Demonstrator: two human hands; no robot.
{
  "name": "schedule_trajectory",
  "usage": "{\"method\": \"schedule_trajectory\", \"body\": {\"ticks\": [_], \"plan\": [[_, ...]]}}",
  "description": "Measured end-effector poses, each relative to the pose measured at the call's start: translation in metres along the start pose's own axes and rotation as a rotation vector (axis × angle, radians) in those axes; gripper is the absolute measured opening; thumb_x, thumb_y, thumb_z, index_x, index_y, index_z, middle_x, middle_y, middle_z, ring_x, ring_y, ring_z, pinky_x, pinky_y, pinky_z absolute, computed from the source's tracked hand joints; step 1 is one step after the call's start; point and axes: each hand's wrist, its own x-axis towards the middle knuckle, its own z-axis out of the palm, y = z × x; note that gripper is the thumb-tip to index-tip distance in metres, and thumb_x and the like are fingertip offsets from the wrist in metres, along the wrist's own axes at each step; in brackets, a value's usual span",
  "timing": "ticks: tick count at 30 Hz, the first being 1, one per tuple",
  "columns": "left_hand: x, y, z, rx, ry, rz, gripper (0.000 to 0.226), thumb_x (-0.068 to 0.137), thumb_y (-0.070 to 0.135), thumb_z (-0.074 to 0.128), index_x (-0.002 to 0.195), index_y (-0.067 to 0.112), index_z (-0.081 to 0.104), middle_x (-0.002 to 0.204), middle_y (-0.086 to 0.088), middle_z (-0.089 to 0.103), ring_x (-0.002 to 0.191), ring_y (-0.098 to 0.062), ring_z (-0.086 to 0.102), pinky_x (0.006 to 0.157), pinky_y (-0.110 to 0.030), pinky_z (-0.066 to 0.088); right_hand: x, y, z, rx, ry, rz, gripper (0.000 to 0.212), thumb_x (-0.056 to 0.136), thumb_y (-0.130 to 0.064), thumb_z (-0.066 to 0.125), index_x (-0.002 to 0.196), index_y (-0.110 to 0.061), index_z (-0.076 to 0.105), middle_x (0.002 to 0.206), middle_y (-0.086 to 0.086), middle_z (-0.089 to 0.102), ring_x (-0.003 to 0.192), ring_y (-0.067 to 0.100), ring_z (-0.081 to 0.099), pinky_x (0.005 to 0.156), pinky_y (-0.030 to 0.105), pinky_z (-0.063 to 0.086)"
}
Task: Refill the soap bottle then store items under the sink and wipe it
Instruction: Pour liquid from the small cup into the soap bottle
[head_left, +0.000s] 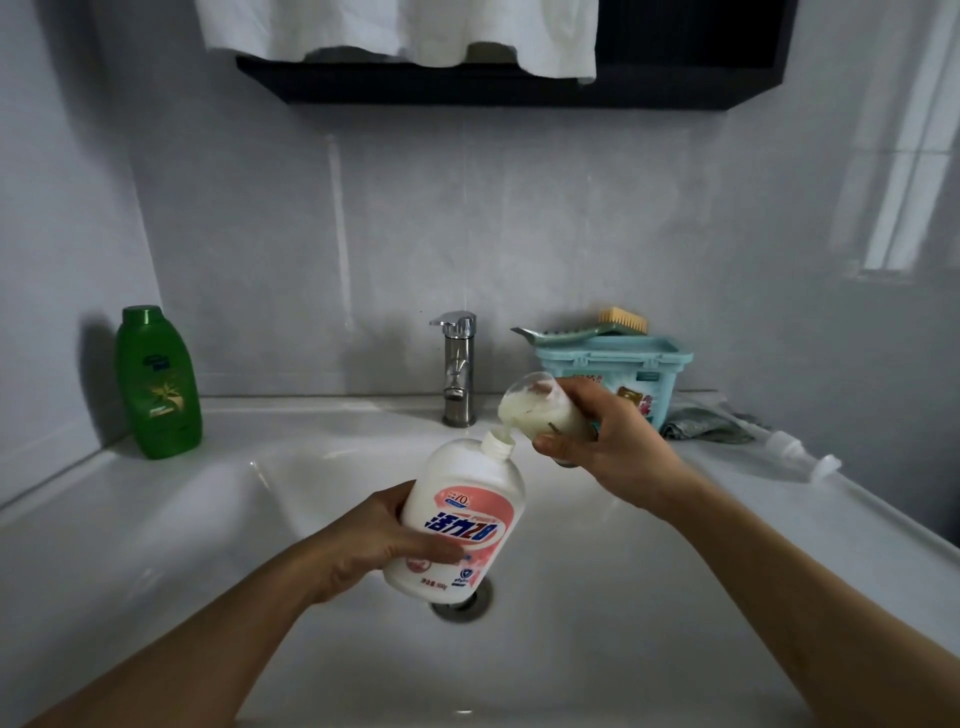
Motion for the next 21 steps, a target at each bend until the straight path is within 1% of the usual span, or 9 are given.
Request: {"method": "schedule_trajectory", "body": {"ticks": [4, 8, 14, 18, 21], "plan": [[-0.0003, 0.0001, -0.0001, -0.005, 0.0, -0.001, 0.047, 0.066, 0.009, 0.083, 0.108, 0.022, 0.066, 0.098, 0.003, 0.076, 0.094, -0.017, 0.07, 0.078, -0.029, 0.056, -0.0001, -0.0003, -0.0001, 0.004, 0.003, -0.001, 0.044, 0.077, -0.01, 0.074, 0.112, -0.024, 0.053, 0.093, -0.009, 0.06, 0.081, 0.011, 0.06, 0.068, 0.024, 0.057], [-0.0002, 0.0007, 0.0001, -0.007, -0.005, 0.002, 0.048, 0.066, 0.01, 0.083, 0.109, 0.022, 0.066, 0.098, 0.004, 0.076, 0.094, -0.016, 0.07, 0.076, -0.028, 0.056, 0.0001, -0.0003, 0.0, 0.002, -0.002, 0.003, 0.044, 0.076, -0.011, 0.074, 0.112, -0.026, 0.052, 0.097, -0.007, 0.06, 0.086, 0.014, 0.061, 0.071, 0.029, 0.058], [-0.0002, 0.0003, 0.0001, -0.008, -0.003, 0.006, 0.048, 0.066, 0.01, 0.083, 0.109, 0.022, 0.066, 0.097, 0.003, 0.076, 0.093, -0.016, 0.07, 0.075, -0.028, 0.056, -0.0004, -0.001, -0.0001, -0.015, -0.001, 0.003, 0.044, 0.076, -0.012, 0.074, 0.111, -0.027, 0.052, 0.096, -0.008, 0.06, 0.085, 0.015, 0.061, 0.071, 0.029, 0.058], [-0.0001, 0.0005, 0.0004, -0.007, -0.001, 0.005, 0.048, 0.066, 0.01, 0.083, 0.109, 0.023, 0.066, 0.097, 0.004, 0.076, 0.094, -0.017, 0.07, 0.079, -0.031, 0.056, -0.0011, -0.0018, 0.0, -0.012, -0.001, 0.001, 0.044, 0.077, -0.011, 0.074, 0.112, -0.026, 0.052, 0.096, -0.009, 0.059, 0.086, 0.013, 0.06, 0.07, 0.026, 0.057], [-0.0002, 0.0007, 0.0004, -0.011, -0.002, 0.009, 0.047, 0.067, 0.009, 0.083, 0.108, 0.023, 0.066, 0.097, 0.005, 0.076, 0.093, -0.015, 0.07, 0.074, -0.026, 0.056, -0.0014, -0.0021, 0.0001, -0.017, 0.0, 0.005, 0.045, 0.077, -0.012, 0.073, 0.114, -0.026, 0.052, 0.097, -0.009, 0.058, 0.087, 0.012, 0.059, 0.07, 0.025, 0.057]]}}
